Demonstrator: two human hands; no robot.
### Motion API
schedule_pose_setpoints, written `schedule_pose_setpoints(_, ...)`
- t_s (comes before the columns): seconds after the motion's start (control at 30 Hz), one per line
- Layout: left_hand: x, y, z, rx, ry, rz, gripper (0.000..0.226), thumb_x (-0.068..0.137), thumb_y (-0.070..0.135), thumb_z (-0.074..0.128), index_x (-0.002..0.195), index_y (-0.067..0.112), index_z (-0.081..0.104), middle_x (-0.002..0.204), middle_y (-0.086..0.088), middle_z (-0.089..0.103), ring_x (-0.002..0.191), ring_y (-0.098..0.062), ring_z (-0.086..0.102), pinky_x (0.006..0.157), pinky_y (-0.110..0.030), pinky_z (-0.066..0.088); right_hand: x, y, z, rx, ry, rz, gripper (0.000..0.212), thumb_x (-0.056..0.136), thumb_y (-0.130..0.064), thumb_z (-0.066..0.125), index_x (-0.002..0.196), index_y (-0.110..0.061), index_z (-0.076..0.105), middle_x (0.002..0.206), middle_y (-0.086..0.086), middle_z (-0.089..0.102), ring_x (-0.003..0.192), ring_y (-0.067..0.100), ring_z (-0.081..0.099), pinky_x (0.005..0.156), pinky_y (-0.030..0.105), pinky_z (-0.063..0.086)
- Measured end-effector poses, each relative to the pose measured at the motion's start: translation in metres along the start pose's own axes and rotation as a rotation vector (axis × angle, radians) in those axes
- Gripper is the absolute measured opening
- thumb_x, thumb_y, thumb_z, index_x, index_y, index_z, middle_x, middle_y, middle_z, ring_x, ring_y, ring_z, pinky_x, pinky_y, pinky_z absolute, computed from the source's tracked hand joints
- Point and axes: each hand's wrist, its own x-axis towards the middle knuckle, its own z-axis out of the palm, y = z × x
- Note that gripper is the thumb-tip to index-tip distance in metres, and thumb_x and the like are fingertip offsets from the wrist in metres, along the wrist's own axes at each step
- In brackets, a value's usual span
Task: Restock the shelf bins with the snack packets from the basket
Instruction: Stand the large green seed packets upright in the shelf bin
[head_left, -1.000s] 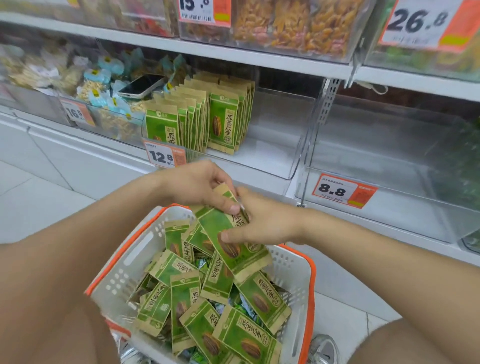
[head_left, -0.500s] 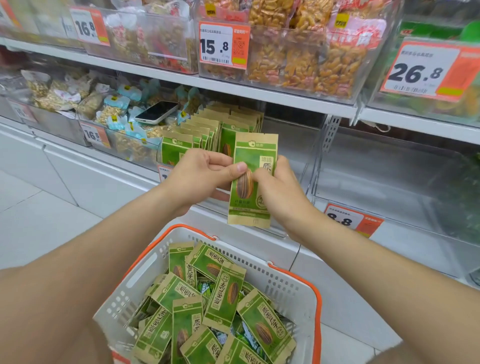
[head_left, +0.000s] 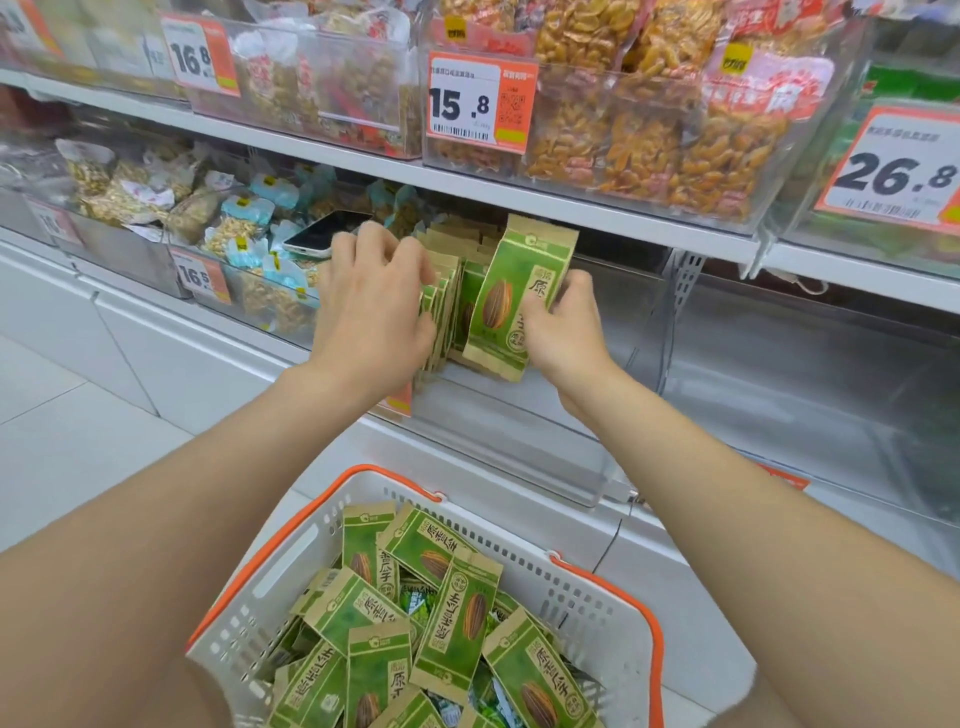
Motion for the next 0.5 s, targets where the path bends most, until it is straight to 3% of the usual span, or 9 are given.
schedule_pose_setpoints(0.07, 0.002, -0.003, 0.005, 0.056, -0.039, -0.042, 0.042, 0.075, 0.018, 0.077, 0.108, 0.018, 0.050, 0.120, -0.009, 0.044, 0.112, -0.036, 0.042, 0.092, -0.046, 0.037, 0.011, 0.007, 0.005, -0.150, -0.046, -0.049, 0.017, 0.101, -0.022, 0.058, 0.116, -0.019, 0.049, 0.104, -0.004, 0.062, 0.104, 0.022, 0.060, 0.083, 0.038, 0.051)
schedule_pose_setpoints(0.23, 0.002, -0.010, 0.015, 0.086, -0.174, -0.098, 0.062, 0.068, 0.019, 0.082, 0.116, 0.016, 0.042, 0.123, -0.011, 0.043, 0.113, -0.039, 0.044, 0.096, -0.053, 0.041, 0.031, 0.025, 0.019, -0.467, -0.048, -0.081, 0.016, 0.094, -0.018, 0.067, 0.107, -0.014, 0.058, 0.105, 0.007, 0.064, 0.093, 0.025, 0.053, 0.073, 0.030, 0.039)
schedule_pose_setpoints(0.4, 0.001, -0.011, 0.020, 0.076, -0.180, -0.071, 0.062, 0.068, 0.014, 0.078, 0.116, 0.015, 0.040, 0.121, -0.013, 0.041, 0.108, -0.038, 0.044, 0.089, -0.051, 0.041, 0.038, 0.024, 0.038, -0.516, -0.021, -0.138, 0.018, 0.093, -0.023, 0.075, 0.092, -0.011, 0.061, 0.093, 0.008, 0.064, 0.073, 0.013, 0.045, 0.068, 0.030, 0.037)
schedule_pose_setpoints(0.5, 0.001, -0.011, 0.020, 0.053, -0.191, -0.073, 0.061, 0.068, 0.013, 0.078, 0.116, 0.016, 0.040, 0.121, -0.013, 0.040, 0.108, -0.037, 0.042, 0.090, -0.049, 0.039, 0.043, 0.026, 0.044, -0.560, -0.005, -0.141, 0.021, 0.093, -0.026, 0.076, 0.088, -0.010, 0.062, 0.093, 0.009, 0.064, 0.079, 0.022, 0.050, 0.064, 0.030, 0.040)
